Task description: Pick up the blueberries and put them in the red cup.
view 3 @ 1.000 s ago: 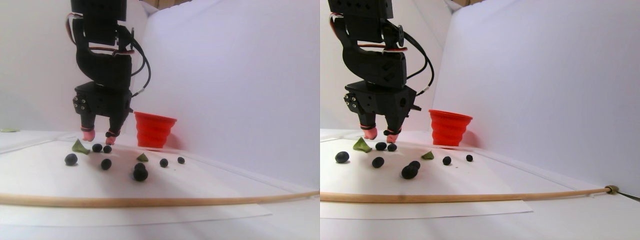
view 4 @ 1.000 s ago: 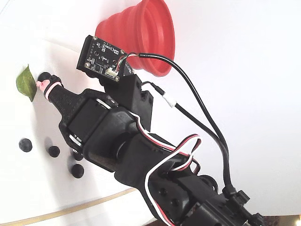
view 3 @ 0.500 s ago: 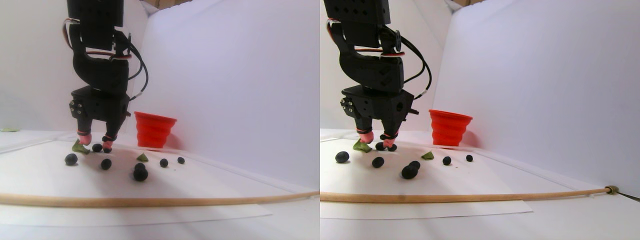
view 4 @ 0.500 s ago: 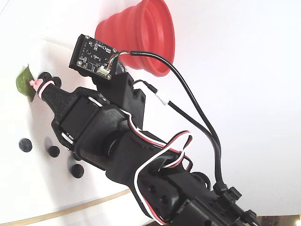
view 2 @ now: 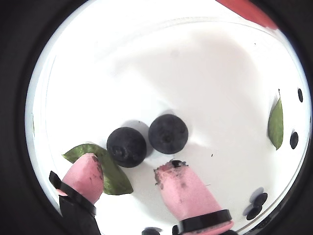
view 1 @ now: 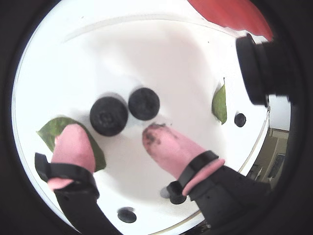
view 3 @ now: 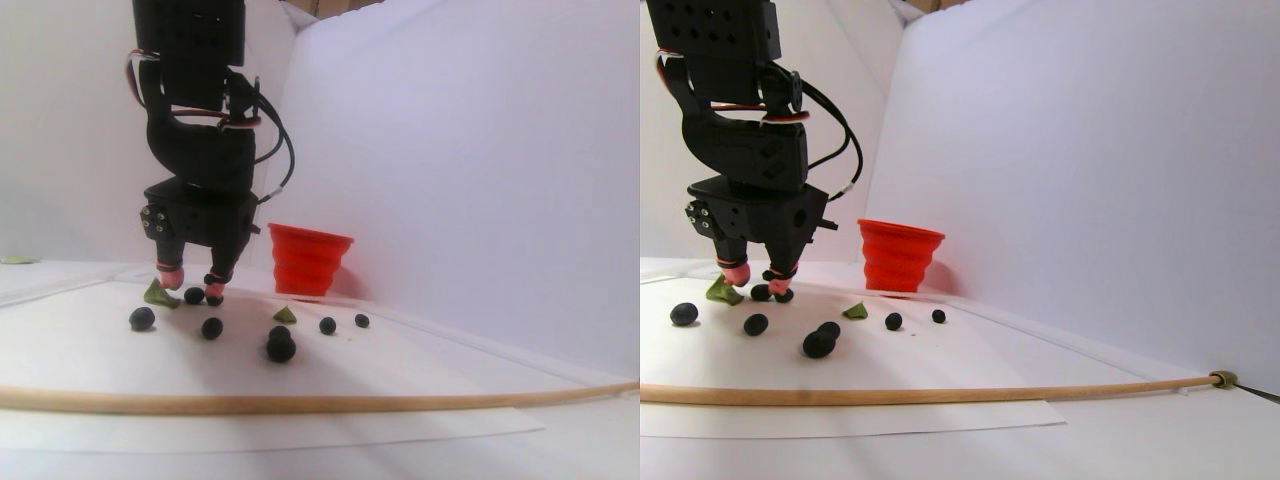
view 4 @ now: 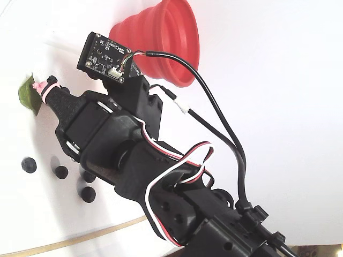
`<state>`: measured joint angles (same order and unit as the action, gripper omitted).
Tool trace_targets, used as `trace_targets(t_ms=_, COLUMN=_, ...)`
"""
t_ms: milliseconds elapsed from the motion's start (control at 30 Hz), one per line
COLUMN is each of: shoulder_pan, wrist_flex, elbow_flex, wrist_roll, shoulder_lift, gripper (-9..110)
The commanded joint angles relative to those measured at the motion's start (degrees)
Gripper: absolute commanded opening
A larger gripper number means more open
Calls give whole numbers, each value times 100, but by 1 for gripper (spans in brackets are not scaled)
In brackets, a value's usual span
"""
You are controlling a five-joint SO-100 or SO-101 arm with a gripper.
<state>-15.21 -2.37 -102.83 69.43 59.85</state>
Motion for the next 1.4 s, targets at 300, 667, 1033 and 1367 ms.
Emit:
trace_targets(t_ms=300, shoulder_pan=-79, wrist_flex=-123, elbow_flex=536, wrist_roll=-44, shoulder_lift=0, gripper=23)
trace_targets(t_ms=667, shoulder_pan=-53, wrist_flex=-211, elbow_flex=703, wrist_roll=26, shoulder_lift=-158, gripper=23)
trace_targets(t_ms=1033, shoulder_pan=105, wrist_flex=-229, elbow_flex=791, wrist_roll=229, shoulder_lift=-290, gripper=22)
trace_targets(t_ms=1367, shoulder_pan=185, wrist_flex=-369, elbow_flex=615, wrist_roll=404, shoulder_lift=-325, gripper=15)
